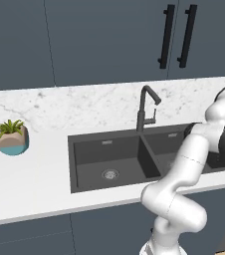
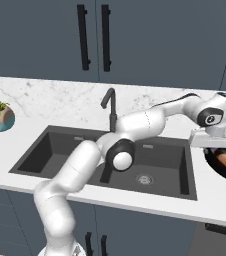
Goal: Pick the onion from the sink and place it in the bowl. Then pick the bowl and place it in the microwave. Then close the microwave door and press the start button.
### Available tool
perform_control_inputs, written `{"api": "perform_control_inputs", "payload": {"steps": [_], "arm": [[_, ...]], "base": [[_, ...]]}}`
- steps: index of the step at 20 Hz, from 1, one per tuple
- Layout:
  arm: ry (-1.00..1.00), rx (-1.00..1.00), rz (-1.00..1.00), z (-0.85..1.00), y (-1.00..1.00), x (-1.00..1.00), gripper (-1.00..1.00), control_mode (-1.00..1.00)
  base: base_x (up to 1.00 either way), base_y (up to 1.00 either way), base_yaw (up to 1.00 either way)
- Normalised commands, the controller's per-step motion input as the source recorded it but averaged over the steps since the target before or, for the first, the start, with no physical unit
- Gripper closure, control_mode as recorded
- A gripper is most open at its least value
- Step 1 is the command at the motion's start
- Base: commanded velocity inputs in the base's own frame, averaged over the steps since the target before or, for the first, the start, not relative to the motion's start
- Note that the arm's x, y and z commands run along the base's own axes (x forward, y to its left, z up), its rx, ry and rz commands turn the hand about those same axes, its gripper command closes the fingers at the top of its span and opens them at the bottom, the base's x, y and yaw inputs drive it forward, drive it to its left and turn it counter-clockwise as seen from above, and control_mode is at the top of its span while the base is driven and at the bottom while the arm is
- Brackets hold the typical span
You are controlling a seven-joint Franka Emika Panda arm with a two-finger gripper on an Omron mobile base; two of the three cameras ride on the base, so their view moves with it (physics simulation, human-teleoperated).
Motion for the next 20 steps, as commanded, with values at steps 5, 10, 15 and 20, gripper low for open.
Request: {"api": "perform_control_inputs", "payload": {"steps": [5, 10, 15, 20], "arm": [[-0.19, -0.2, 0.2, 0.0, 0.59, -0.69, 1.0, -1.0], [-0.15, -0.18, 0.22, 0.14, 0.56, -0.82, 1.0, -1.0], [-0.09, -0.22, 0.22, 0.52, 0.49, -0.64, 1.0, -1.0], [0.0, -0.2, 0.25, 0.19, 0.68, -0.6, 1.0, -1.0]], "base": [[0.0, 0.0, 0.0], [0.0, 0.0, 0.0], [0.0, 0.0, 0.0], [0.0, 0.0, 0.0]]}}
